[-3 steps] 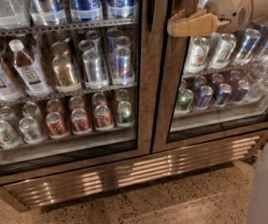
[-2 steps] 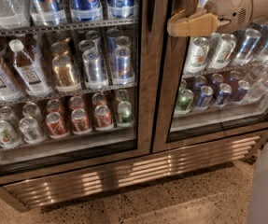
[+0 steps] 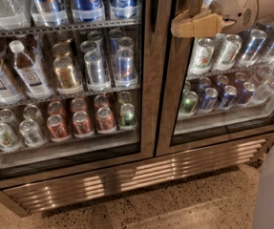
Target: Open right fridge door
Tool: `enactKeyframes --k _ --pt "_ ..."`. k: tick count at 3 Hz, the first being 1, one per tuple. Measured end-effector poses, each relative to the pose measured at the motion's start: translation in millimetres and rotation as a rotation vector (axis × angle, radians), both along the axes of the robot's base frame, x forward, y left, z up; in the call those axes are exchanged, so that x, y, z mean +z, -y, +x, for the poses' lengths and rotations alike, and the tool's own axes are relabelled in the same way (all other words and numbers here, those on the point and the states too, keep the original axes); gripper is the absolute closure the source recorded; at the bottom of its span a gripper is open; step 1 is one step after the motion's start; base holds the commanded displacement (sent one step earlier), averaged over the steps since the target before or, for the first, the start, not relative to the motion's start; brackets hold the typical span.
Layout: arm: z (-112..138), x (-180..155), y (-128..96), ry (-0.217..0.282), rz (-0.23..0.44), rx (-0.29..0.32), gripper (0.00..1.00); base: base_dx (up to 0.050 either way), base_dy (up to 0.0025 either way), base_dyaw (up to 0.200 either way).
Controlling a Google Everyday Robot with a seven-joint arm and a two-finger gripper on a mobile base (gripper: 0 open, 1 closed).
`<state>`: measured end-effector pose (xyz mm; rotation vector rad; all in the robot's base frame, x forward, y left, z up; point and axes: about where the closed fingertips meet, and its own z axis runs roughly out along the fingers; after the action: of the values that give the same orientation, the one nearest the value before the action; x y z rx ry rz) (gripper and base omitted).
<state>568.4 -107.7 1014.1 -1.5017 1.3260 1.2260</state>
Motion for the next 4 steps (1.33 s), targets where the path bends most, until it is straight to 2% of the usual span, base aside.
enactKeyframes --k 4 --pt "0.0 0.0 0.1 0.000 0.000 0.000 1.00 0.000 0.00000 0.000"
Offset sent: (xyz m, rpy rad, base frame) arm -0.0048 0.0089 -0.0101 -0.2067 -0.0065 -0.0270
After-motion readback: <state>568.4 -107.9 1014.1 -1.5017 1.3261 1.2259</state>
